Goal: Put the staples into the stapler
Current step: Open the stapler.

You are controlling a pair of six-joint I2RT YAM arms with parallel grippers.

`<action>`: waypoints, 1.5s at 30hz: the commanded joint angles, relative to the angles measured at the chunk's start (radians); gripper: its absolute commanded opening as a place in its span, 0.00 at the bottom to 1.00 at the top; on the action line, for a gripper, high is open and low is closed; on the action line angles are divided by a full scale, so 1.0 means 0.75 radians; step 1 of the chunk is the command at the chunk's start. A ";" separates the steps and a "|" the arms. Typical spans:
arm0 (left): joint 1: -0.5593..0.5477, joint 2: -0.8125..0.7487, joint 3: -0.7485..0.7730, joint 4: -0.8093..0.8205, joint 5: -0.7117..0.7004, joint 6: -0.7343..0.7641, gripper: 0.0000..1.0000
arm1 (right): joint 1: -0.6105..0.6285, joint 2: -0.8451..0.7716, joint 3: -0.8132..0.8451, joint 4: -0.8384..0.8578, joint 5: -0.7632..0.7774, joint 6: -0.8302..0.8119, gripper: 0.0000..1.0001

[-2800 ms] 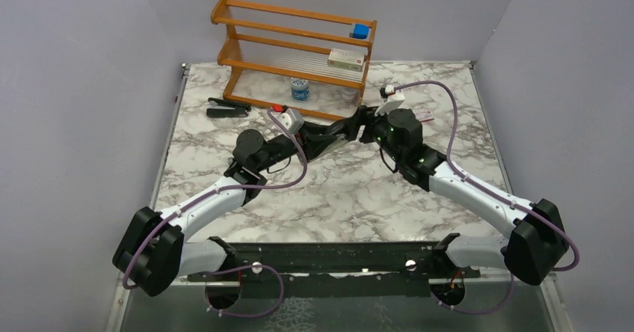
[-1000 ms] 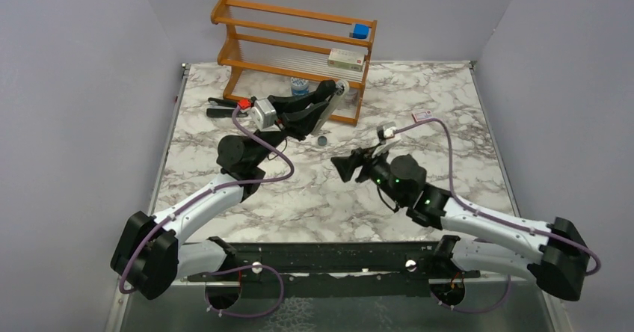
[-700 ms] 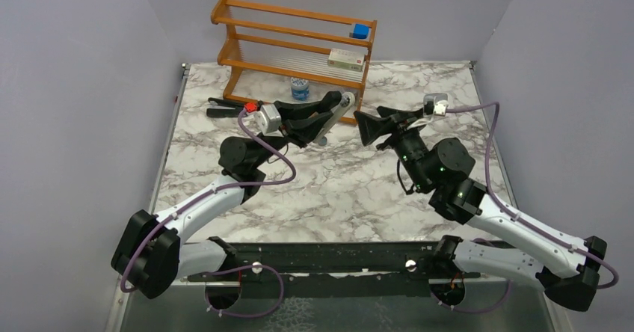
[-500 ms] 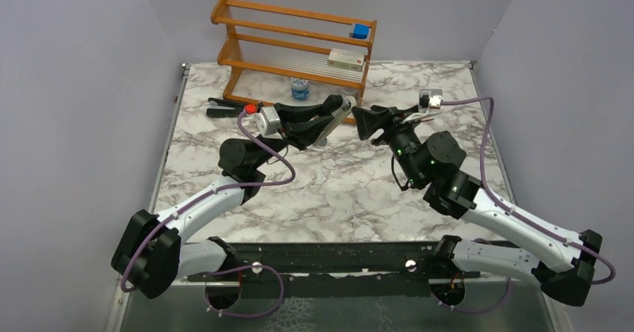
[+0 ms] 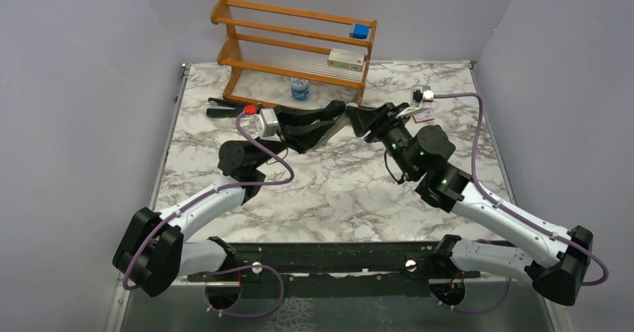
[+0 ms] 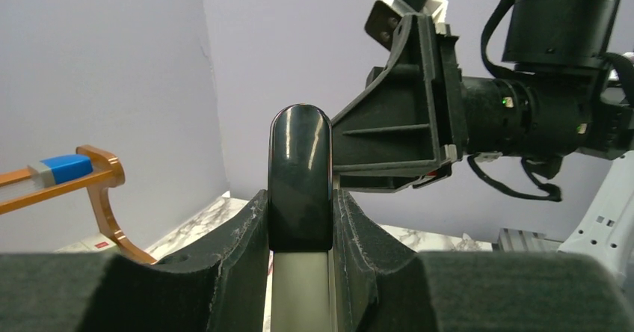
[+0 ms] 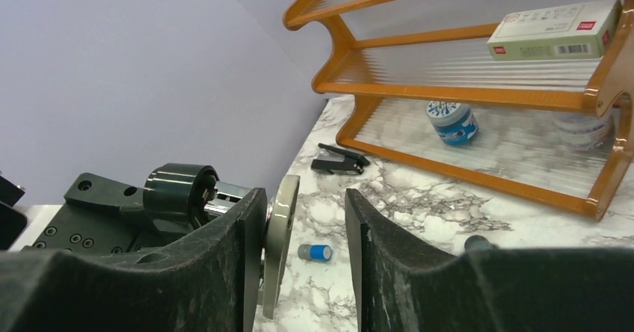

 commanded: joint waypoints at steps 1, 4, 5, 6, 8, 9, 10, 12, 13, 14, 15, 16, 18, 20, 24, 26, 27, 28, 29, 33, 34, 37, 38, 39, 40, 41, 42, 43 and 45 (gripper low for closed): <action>-0.003 0.013 0.012 0.260 0.071 -0.089 0.00 | -0.040 0.037 -0.044 0.119 -0.162 0.056 0.44; -0.002 0.026 0.012 0.301 0.073 -0.114 0.00 | -0.061 0.066 -0.030 0.120 -0.208 0.089 0.39; -0.002 0.030 0.012 0.305 0.077 -0.118 0.00 | -0.065 0.071 -0.037 0.136 -0.223 0.098 0.34; -0.002 0.033 0.013 0.305 0.080 -0.120 0.00 | -0.074 0.072 -0.041 0.151 -0.238 0.104 0.28; -0.002 0.031 0.012 0.291 0.088 -0.110 0.00 | -0.085 0.073 -0.041 0.163 -0.255 0.105 0.10; -0.002 0.027 0.016 0.252 0.095 -0.090 0.00 | -0.086 0.070 -0.035 0.159 -0.252 0.089 0.03; -0.002 0.020 0.032 0.187 0.111 -0.057 0.00 | -0.088 0.066 -0.022 0.140 -0.244 0.066 0.01; -0.002 0.008 0.066 0.024 0.142 0.024 0.04 | -0.088 0.061 0.019 0.078 -0.219 0.011 0.01; -0.002 0.003 0.080 -0.062 0.142 0.060 0.16 | -0.088 0.064 0.046 0.034 -0.205 -0.009 0.01; -0.002 -0.004 0.090 -0.131 0.136 0.098 0.27 | -0.088 0.071 0.074 -0.010 -0.199 -0.035 0.01; -0.002 -0.005 0.104 -0.199 0.137 0.131 0.38 | -0.088 0.084 0.101 -0.047 -0.204 -0.070 0.01; -0.002 -0.002 0.134 -0.276 0.146 0.168 0.54 | -0.088 0.098 0.128 -0.084 -0.208 -0.118 0.01; -0.002 0.013 0.205 -0.449 0.183 0.242 0.69 | -0.088 0.123 0.169 -0.146 -0.210 -0.197 0.01; -0.002 0.032 0.271 -0.599 0.204 0.310 0.73 | -0.088 0.148 0.211 -0.206 -0.194 -0.278 0.01; -0.003 0.074 0.398 -0.854 0.215 0.434 0.74 | -0.088 0.197 0.274 -0.284 -0.173 -0.461 0.01; -0.003 0.110 0.476 -1.009 0.230 0.512 0.72 | -0.088 0.203 0.276 -0.277 -0.168 -0.539 0.01; -0.004 0.127 0.508 -1.107 0.229 0.549 0.72 | -0.088 0.205 0.280 -0.278 -0.166 -0.569 0.01; -0.004 0.142 0.544 -1.183 0.228 0.595 0.71 | -0.088 0.206 0.282 -0.277 -0.165 -0.592 0.01; -0.007 0.159 0.578 -1.263 0.215 0.645 0.71 | -0.088 0.203 0.282 -0.271 -0.168 -0.609 0.01; -0.014 0.205 0.670 -1.451 0.204 0.769 0.70 | -0.088 0.189 0.269 -0.236 -0.191 -0.662 0.01; -0.014 0.208 0.677 -1.469 0.205 0.780 0.70 | -0.088 0.185 0.264 -0.226 -0.187 -0.668 0.01; -0.015 0.212 0.685 -1.492 0.212 0.784 0.70 | -0.087 0.166 0.241 -0.197 -0.171 -0.672 0.01; -0.014 0.213 0.680 -1.492 0.214 0.782 0.68 | -0.089 0.163 0.237 -0.195 -0.168 -0.674 0.01; -0.014 0.213 0.679 -1.490 0.219 0.777 0.65 | -0.088 0.161 0.237 -0.194 -0.167 -0.675 0.01; -0.014 0.218 0.677 -1.490 0.224 0.772 0.60 | -0.088 0.161 0.236 -0.197 -0.165 -0.675 0.01; -0.014 0.223 0.680 -1.490 0.234 0.767 0.56 | -0.088 0.159 0.236 -0.196 -0.163 -0.675 0.01; -0.014 0.227 0.680 -1.492 0.245 0.760 0.54 | -0.088 0.158 0.230 -0.194 -0.160 -0.677 0.01; -0.015 0.228 0.680 -1.492 0.260 0.758 0.52 | -0.088 0.156 0.229 -0.191 -0.159 -0.678 0.01; -0.015 0.232 0.678 -1.488 0.280 0.760 0.44 | -0.088 0.159 0.231 -0.192 -0.157 -0.682 0.01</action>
